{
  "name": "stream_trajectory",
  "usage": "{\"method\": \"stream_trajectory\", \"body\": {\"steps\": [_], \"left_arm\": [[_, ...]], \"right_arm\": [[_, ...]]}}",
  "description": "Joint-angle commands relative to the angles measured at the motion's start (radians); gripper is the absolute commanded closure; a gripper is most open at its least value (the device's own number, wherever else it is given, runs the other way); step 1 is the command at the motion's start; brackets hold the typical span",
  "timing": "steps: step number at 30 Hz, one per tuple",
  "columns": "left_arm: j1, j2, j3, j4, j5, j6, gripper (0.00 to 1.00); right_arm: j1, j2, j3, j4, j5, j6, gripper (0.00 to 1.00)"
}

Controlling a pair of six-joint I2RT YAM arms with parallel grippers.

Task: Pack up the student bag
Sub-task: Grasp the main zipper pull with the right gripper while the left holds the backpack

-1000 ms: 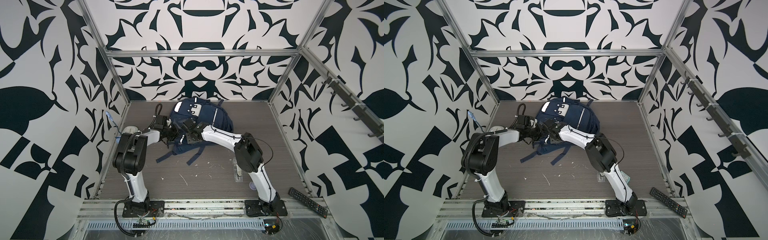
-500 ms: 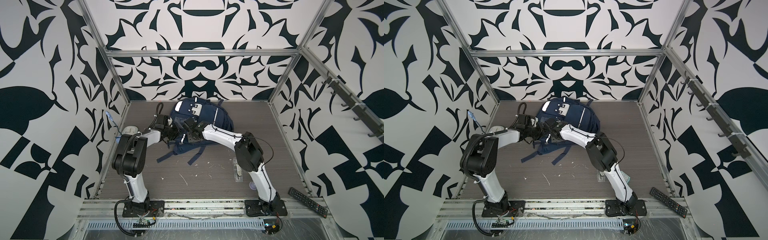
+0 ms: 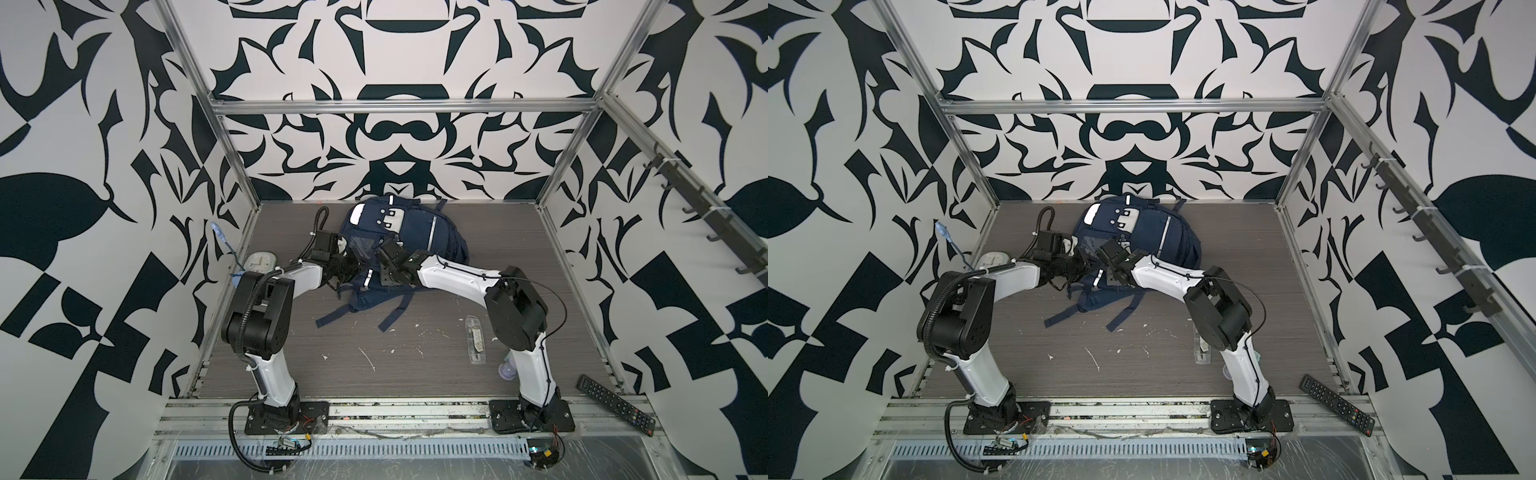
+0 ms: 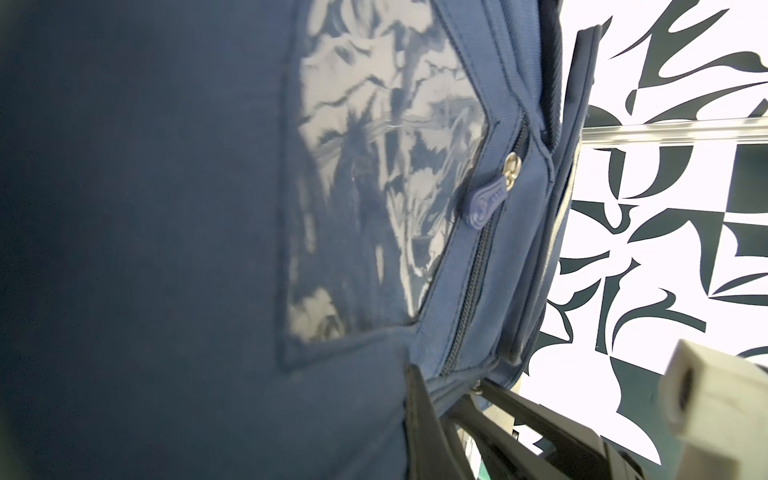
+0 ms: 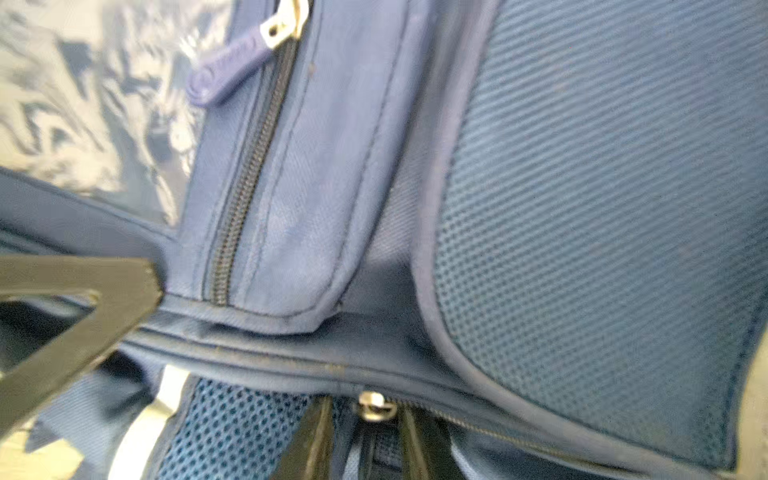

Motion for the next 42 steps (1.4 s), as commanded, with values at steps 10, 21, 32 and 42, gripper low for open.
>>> {"method": "stream_trajectory", "body": {"steps": [10, 21, 32, 42], "left_arm": [[-0.02, -0.028, -0.003, -0.031, 0.065, 0.002, 1.0], [-0.041, -0.037, -0.012, -0.031, 0.064, 0.001, 1.0], [-0.027, -0.044, -0.004, -0.054, 0.059, 0.018, 1.0], [0.026, -0.013, 0.022, -0.062, 0.045, 0.033, 1.0]], "right_arm": [[-0.025, -0.006, 0.028, 0.091, -0.002, 0.041, 0.69], [-0.028, 0.064, 0.111, 0.078, 0.02, 0.061, 0.73], [-0.034, -0.022, 0.042, 0.069, 0.0, 0.075, 0.93], [-0.06, -0.132, -0.04, 0.089, -0.214, 0.074, 1.0]]}}
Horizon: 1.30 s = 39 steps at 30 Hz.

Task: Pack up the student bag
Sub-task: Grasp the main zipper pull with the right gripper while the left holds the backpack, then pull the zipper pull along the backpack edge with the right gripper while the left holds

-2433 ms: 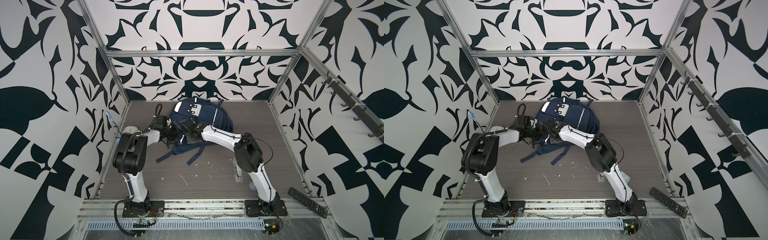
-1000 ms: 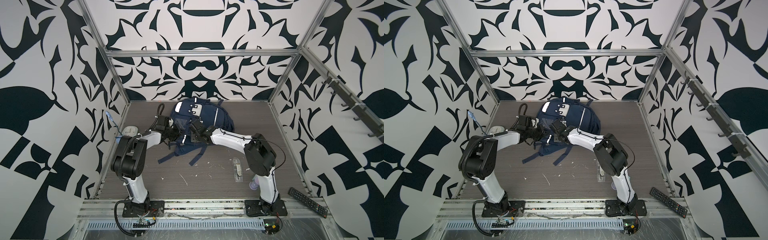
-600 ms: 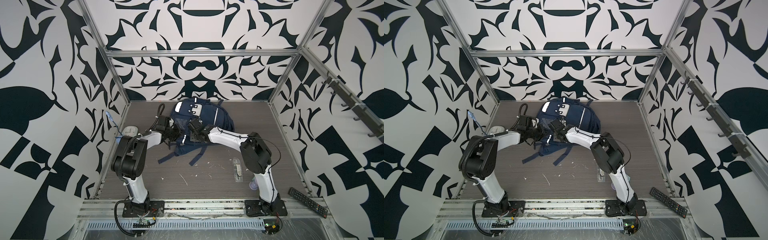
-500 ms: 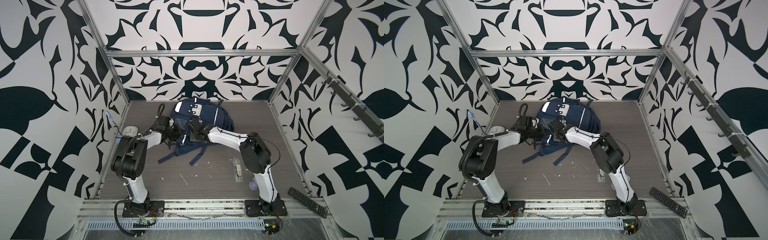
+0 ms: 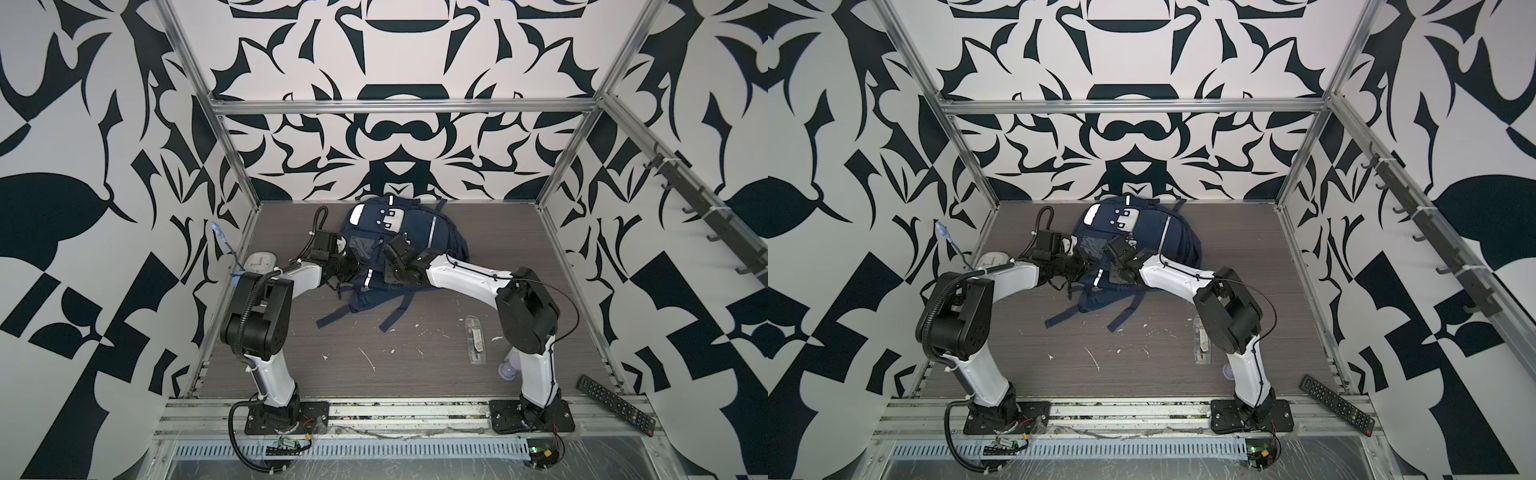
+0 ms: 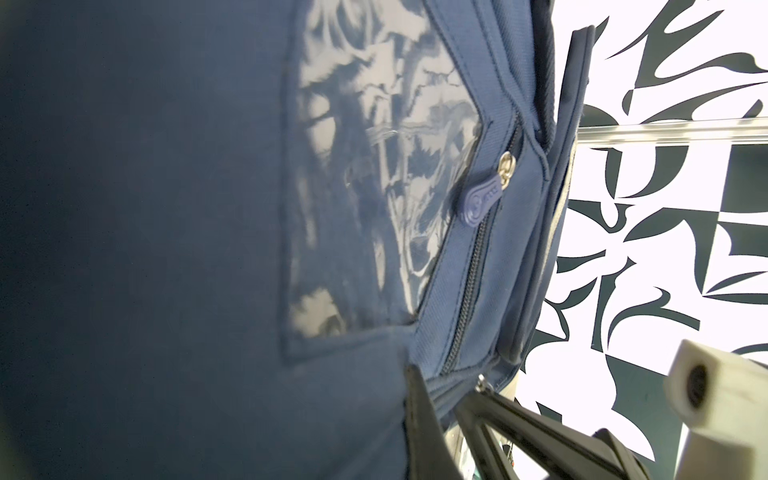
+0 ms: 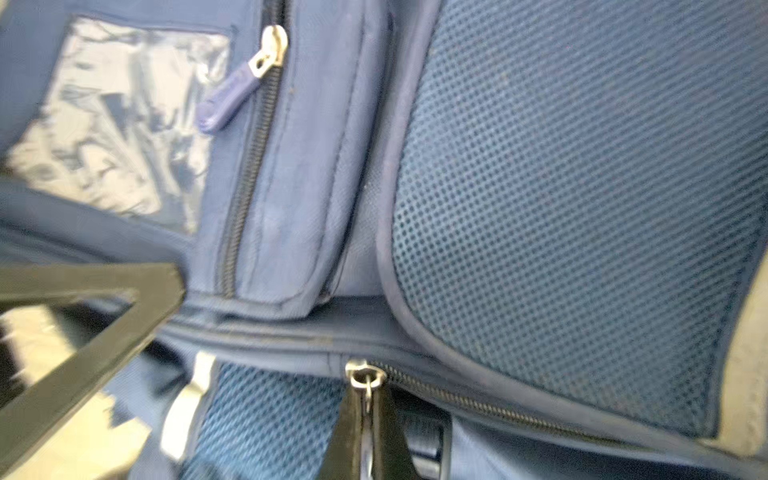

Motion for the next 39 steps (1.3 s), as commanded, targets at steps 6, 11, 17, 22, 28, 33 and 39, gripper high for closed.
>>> {"method": "stream_trajectory", "body": {"steps": [6, 11, 17, 22, 28, 33, 39], "left_arm": [[0.056, 0.001, 0.01, -0.033, 0.022, 0.02, 1.0], [0.088, -0.007, 0.005, -0.025, 0.019, 0.019, 1.0], [0.11, -0.003, 0.007, -0.019, 0.015, 0.015, 1.0], [0.13, -0.003, 0.01, -0.02, 0.005, 0.017, 1.0], [0.153, 0.015, 0.033, -0.026, -0.023, 0.024, 1.0], [0.173, 0.046, 0.063, -0.027, -0.033, 0.017, 1.0], [0.189, 0.067, 0.11, -0.029, -0.047, -0.001, 1.0]], "right_arm": [[-0.069, -0.117, -0.065, 0.066, -0.235, -0.004, 1.0], [-0.117, -0.166, -0.142, -0.013, -0.209, -0.099, 1.0], [-0.179, -0.205, -0.211, -0.117, -0.137, -0.225, 1.0], [-0.184, -0.206, -0.219, -0.197, -0.086, -0.327, 1.0], [-0.196, -0.247, -0.222, -0.267, -0.006, -0.405, 1.0], [-0.282, -0.287, -0.232, -0.32, 0.074, -0.448, 1.0], [-0.325, -0.33, -0.242, -0.332, 0.151, -0.447, 1.0]]}}
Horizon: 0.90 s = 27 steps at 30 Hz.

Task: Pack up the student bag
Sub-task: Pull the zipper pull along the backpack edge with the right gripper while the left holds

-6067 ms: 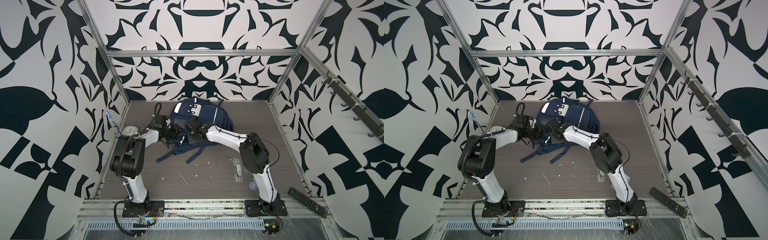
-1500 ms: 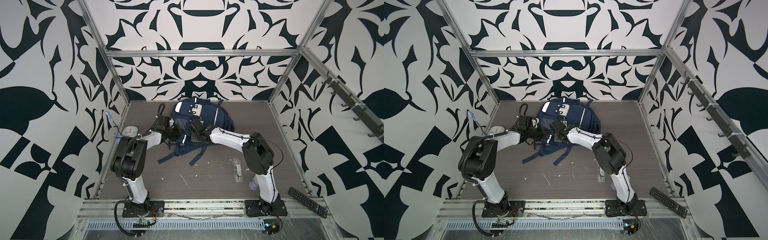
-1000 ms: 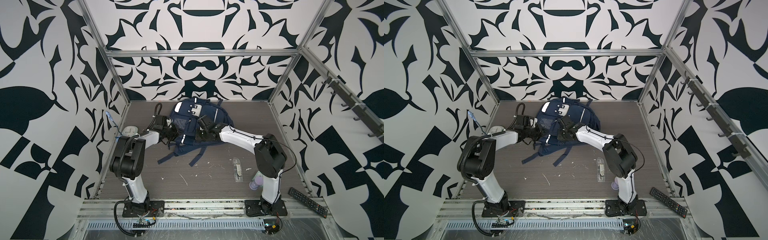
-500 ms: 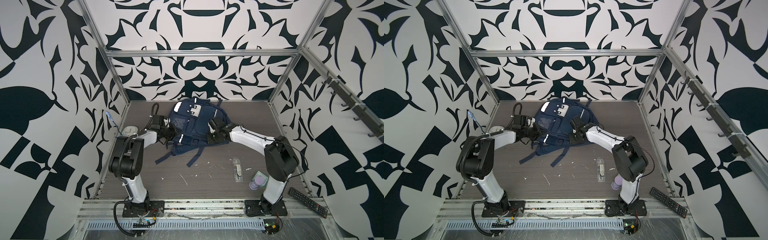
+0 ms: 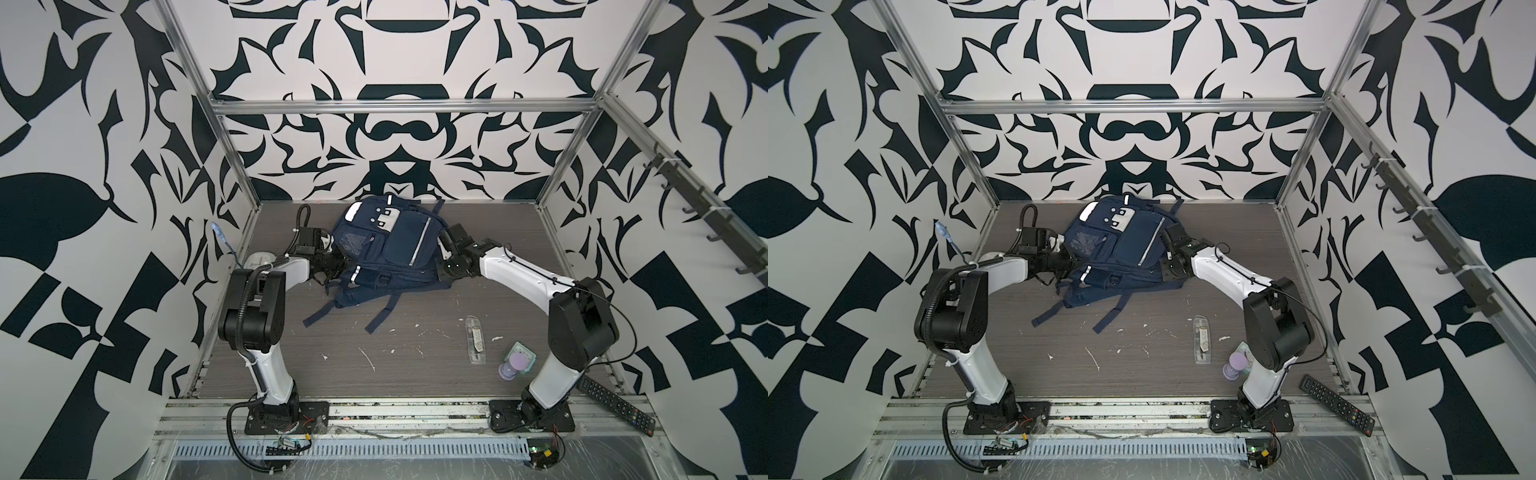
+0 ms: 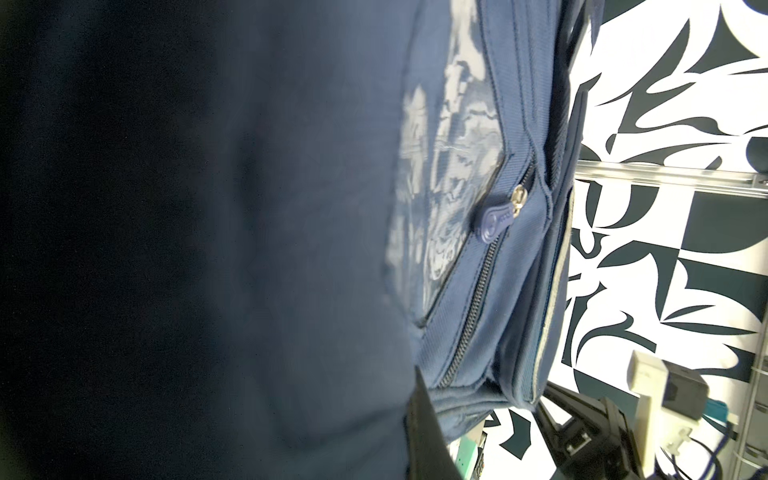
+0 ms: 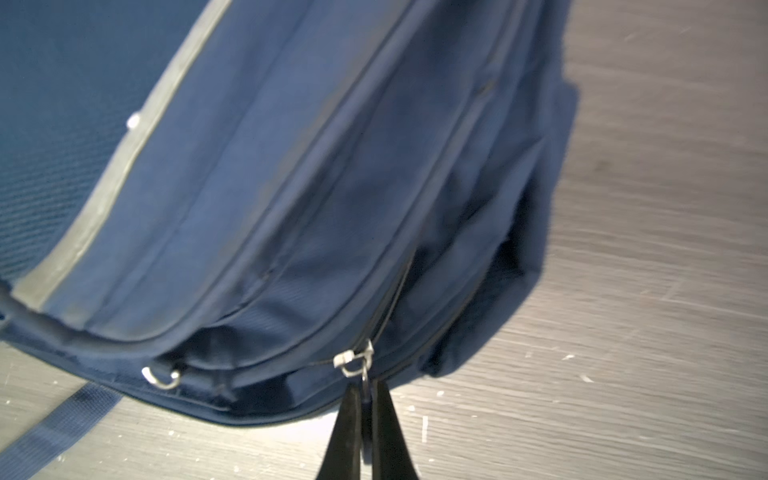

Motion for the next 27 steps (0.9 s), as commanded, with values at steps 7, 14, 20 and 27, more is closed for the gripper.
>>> {"method": "stream_trajectory", "body": {"steps": [7, 14, 20, 27], "left_arm": [[0.051, 0.077, 0.162, 0.001, -0.145, -0.015, 1.0], [0.045, 0.155, 0.317, -0.072, -0.098, 0.007, 0.56], [0.024, 0.071, 0.246, -0.087, -0.104, 0.034, 0.42], [-0.041, -0.154, 0.014, -0.139, -0.112, 0.096, 0.39]], "right_arm": [[0.03, -0.065, -0.045, -0.051, 0.026, 0.058, 1.0], [0.182, 0.017, 0.051, -0.055, 0.007, 0.082, 1.0], [0.289, 0.103, 0.189, -0.081, 0.0, 0.082, 1.0], [0.354, 0.175, 0.288, -0.093, -0.022, 0.073, 1.0]]}}
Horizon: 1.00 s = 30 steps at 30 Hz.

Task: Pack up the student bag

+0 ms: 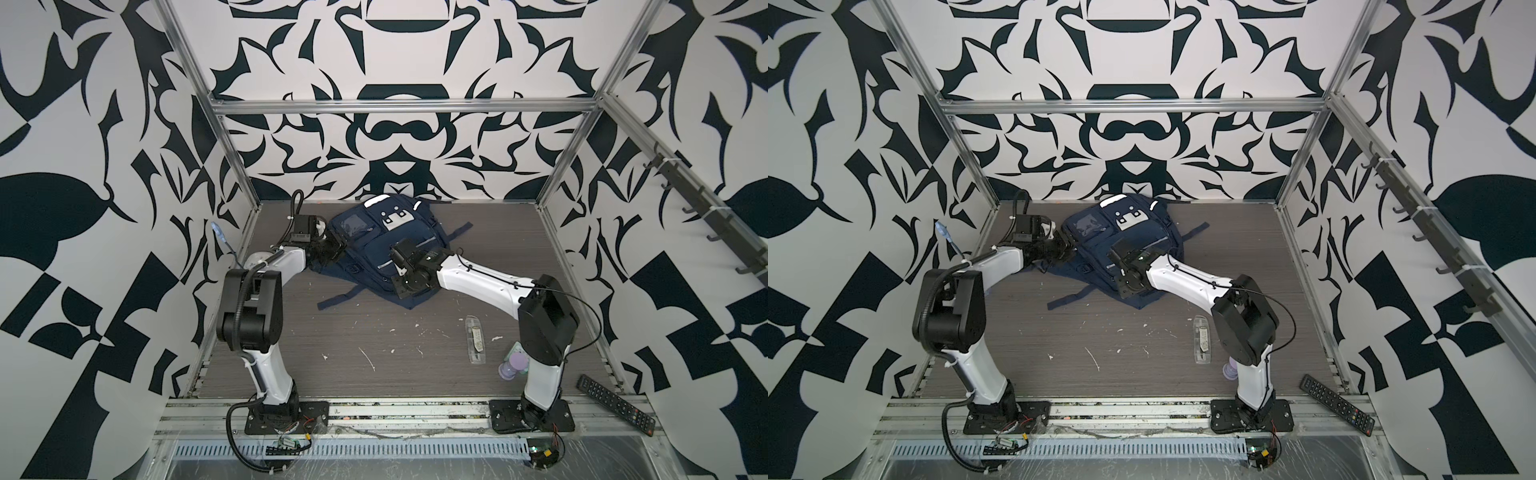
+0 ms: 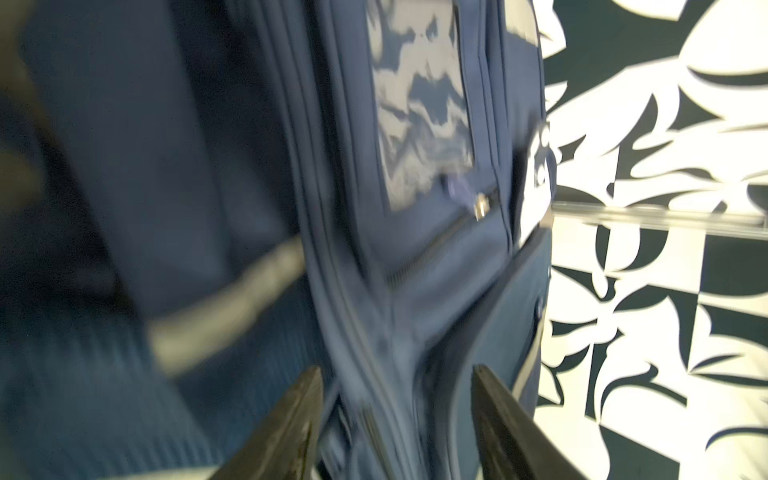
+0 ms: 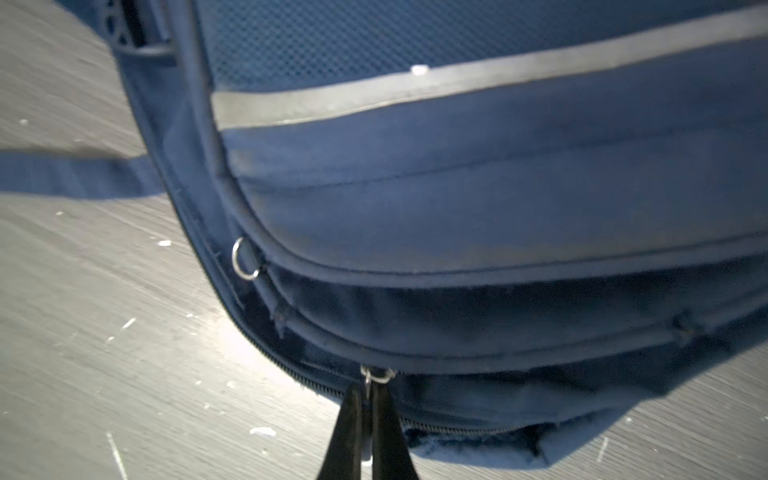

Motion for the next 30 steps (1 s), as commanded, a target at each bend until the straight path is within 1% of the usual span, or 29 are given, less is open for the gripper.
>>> {"method": "stream_trajectory", "body": {"steps": [1, 5, 8, 14, 19, 23, 27, 30], "left_arm": [[-0.047, -0.107, -0.077, -0.052, -0.001, 0.052, 0.39], [-0.131, -0.184, -0.161, -0.057, 0.003, 0.055, 0.39], [-0.172, -0.217, -0.199, -0.057, 0.002, 0.044, 0.39], [-0.181, -0.281, -0.275, -0.061, -0.015, 0.031, 0.4], [-0.198, -0.249, -0.275, -0.023, 0.013, 0.004, 0.41], [-0.229, -0.212, -0.266, 0.021, 0.025, -0.024, 0.42], [-0.266, -0.182, -0.248, 0.029, 0.015, -0.03, 0.45], [-0.276, -0.164, -0.254, 0.039, 0.004, -0.038, 0.48]], "right_arm": [[0.021, 0.005, 0.071, -0.013, -0.013, 0.002, 1.0], [0.027, 0.021, 0.099, -0.015, -0.032, -0.002, 1.0], [0.029, 0.031, 0.118, -0.015, -0.044, -0.001, 1.0], [0.037, 0.033, 0.134, -0.02, -0.048, 0.001, 1.0], [0.041, 0.031, 0.128, -0.019, -0.051, 0.004, 1.0], [0.046, 0.032, 0.133, -0.02, -0.054, 0.008, 1.0], [0.049, 0.03, 0.138, -0.021, -0.053, 0.01, 1.0], [0.049, 0.025, 0.137, -0.024, -0.047, 0.01, 1.0]]}}
